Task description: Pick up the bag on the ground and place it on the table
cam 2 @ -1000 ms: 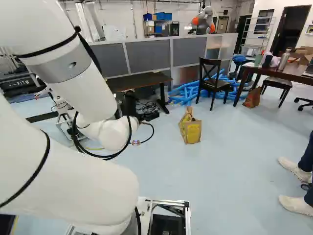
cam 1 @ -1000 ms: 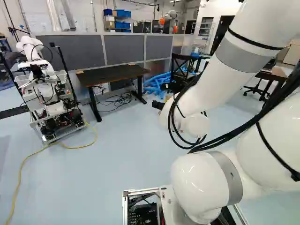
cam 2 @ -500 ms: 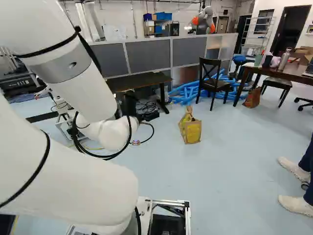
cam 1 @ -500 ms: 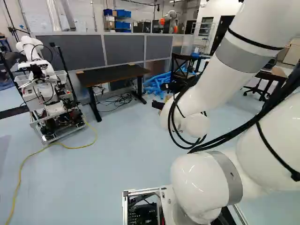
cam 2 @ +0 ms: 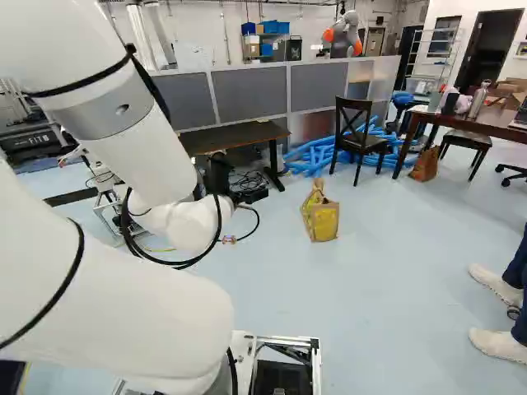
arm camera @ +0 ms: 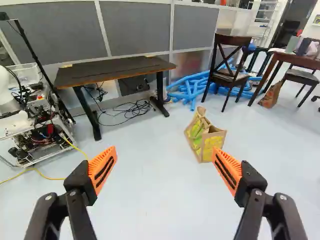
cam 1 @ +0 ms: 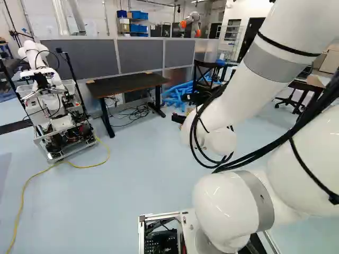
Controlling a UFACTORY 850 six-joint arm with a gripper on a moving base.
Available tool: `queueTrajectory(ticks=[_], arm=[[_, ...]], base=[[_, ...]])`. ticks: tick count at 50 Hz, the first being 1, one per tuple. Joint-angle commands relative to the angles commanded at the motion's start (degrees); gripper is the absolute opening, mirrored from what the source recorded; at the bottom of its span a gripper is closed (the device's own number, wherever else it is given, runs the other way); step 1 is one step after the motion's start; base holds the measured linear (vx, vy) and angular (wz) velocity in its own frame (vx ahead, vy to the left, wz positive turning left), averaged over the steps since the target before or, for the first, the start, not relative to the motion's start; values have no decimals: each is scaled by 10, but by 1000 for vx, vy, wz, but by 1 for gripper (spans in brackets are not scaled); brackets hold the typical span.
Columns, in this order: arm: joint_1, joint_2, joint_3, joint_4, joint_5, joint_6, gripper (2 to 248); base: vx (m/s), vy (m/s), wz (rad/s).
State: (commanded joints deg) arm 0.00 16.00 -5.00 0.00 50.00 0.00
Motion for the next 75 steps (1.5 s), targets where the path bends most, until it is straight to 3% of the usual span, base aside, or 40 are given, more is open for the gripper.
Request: queueTrajectory(ticks=[60, 75], arm=[[0, 0, 0, 0, 0, 0, 247], [0, 0, 0, 0, 0, 0, 247]], base=[[83, 0, -12], [136, -40, -228]])
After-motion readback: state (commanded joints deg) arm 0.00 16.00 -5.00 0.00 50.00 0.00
